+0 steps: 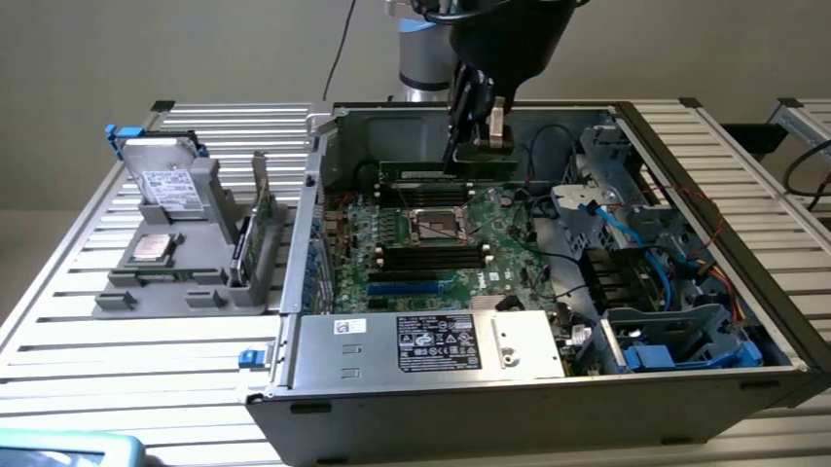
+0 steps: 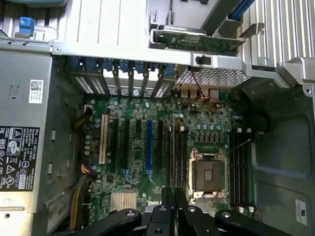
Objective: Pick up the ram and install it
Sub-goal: 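Pick up the ram and move it above insertion slot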
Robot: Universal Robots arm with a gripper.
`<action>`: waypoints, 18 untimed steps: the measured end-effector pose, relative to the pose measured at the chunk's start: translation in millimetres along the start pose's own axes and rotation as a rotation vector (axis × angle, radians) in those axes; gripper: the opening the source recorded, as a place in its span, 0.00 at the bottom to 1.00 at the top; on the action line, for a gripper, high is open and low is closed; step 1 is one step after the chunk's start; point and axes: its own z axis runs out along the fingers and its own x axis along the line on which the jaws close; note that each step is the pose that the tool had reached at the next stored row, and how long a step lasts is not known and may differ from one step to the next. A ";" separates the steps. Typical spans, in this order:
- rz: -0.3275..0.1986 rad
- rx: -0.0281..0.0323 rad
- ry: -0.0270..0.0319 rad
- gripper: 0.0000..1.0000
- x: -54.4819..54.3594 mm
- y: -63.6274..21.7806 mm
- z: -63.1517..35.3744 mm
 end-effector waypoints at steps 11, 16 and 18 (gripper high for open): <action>0.005 0.0009 -0.0010 0.14 -22.9 -3.6 23.6; 0.009 0.0015 -0.0002 0.14 -26.4 -4.6 32.3; 0.009 0.0014 -0.0002 0.14 -26.4 -4.6 32.3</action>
